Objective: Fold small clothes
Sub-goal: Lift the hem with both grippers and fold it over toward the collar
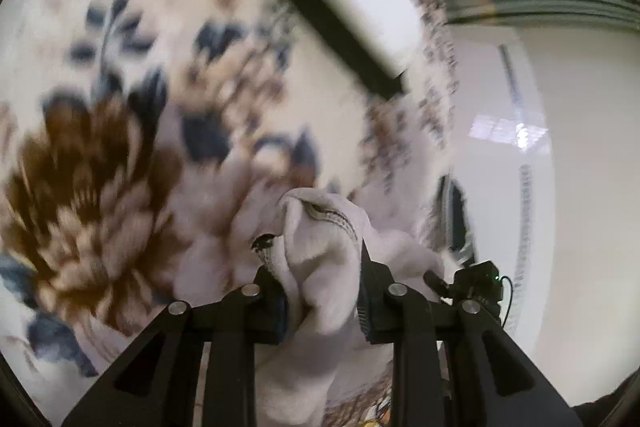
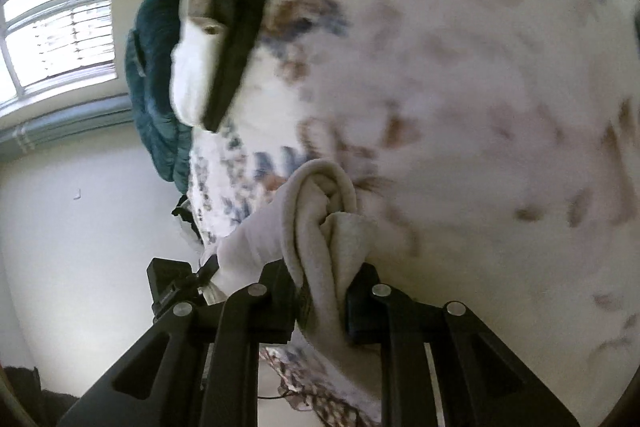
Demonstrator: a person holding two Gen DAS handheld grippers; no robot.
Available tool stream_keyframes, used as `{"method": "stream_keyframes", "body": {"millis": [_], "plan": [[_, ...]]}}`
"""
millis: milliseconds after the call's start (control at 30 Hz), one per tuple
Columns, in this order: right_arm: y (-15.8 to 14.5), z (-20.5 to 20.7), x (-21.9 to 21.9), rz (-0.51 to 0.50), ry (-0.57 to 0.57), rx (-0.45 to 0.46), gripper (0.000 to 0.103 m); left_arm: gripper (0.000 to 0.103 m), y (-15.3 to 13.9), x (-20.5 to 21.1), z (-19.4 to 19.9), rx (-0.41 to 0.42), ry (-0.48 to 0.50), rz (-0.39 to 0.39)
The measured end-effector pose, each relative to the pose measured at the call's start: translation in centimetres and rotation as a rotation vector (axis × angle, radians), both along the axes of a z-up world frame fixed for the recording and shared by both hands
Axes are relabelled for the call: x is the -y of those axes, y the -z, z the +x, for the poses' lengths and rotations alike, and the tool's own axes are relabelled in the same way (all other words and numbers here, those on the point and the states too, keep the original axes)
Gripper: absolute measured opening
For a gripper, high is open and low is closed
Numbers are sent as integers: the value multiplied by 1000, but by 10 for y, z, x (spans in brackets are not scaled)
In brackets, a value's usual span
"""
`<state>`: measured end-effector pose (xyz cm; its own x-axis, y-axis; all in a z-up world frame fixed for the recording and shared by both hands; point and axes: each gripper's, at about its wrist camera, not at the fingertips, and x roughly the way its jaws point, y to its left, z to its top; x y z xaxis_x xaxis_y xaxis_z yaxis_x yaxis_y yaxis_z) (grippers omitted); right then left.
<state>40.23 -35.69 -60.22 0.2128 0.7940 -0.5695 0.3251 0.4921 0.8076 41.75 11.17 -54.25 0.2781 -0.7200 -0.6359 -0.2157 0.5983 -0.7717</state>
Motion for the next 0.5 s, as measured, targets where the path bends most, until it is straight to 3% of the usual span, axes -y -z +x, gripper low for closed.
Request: {"method": "stream_keyframes", "body": {"millis": [100, 267, 400, 500], "plan": [[-40, 26, -12, 1, -10, 71, 18, 23, -42, -14, 28, 82, -25, 0], [-103, 106, -38, -11, -26, 199, 18, 23, -91, -28, 106, 199, -32, 24], [-127, 183, -59, -41, -23, 263, 18, 23, -108, -38, 192, 278, -16, 76], [-129, 246, -74, -69, -9, 287, 18, 24, -103, -43, 259, 305, -6, 115]]}}
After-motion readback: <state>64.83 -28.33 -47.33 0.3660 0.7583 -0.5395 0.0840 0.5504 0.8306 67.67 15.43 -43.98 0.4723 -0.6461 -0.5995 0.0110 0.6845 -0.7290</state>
